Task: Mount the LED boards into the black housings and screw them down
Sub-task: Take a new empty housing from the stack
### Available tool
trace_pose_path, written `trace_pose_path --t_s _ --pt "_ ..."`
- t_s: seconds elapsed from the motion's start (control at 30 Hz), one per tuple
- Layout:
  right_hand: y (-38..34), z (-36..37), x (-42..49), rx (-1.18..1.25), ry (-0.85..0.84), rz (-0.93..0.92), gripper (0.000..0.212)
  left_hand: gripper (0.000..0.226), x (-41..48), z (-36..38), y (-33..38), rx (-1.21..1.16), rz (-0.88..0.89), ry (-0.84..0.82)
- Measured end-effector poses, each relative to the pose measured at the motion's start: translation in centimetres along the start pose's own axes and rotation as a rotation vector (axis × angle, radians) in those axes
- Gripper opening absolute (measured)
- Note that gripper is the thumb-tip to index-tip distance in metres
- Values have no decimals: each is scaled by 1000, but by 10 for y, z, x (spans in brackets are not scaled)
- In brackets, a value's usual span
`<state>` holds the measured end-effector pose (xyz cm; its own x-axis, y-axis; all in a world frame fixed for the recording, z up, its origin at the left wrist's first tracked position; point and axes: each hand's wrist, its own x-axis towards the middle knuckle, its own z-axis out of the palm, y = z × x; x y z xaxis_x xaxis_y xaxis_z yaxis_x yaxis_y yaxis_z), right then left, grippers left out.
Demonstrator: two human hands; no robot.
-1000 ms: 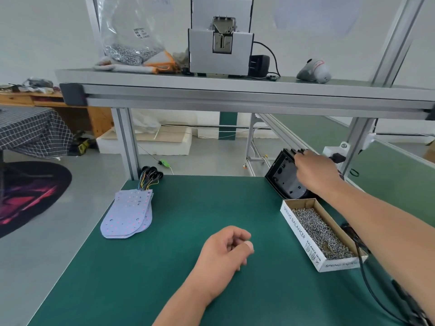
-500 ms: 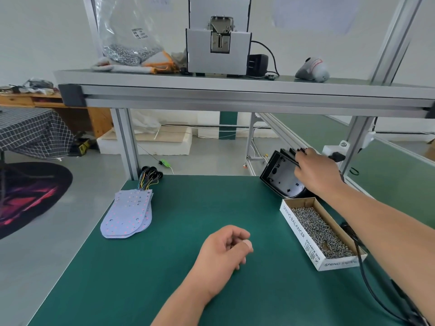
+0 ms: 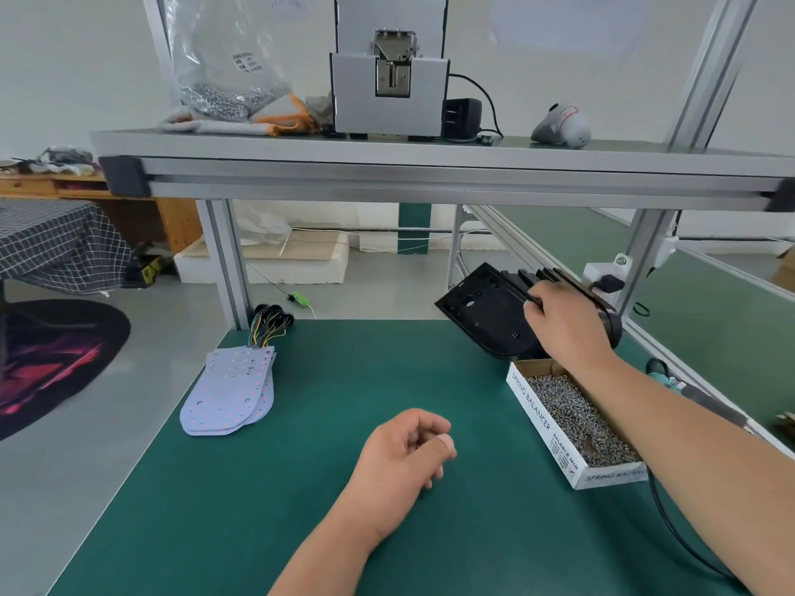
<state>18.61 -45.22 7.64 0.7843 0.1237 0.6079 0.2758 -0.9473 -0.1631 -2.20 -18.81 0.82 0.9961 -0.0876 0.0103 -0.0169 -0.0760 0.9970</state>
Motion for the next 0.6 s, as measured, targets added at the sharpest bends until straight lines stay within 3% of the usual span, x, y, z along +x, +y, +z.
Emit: trace_pose_path --t_s 0.23,0.4,0.6 --pt "4 -1 -5 -33 -76 93 9 30 1 0 0 -3 -2 2" --pt "3 -4 -7 39 -46 122 26 27 1 0 0 -4 -4 3" --pt "-8 -11 -16 147 -47 154 22 29 1 0 0 -23 8 4"
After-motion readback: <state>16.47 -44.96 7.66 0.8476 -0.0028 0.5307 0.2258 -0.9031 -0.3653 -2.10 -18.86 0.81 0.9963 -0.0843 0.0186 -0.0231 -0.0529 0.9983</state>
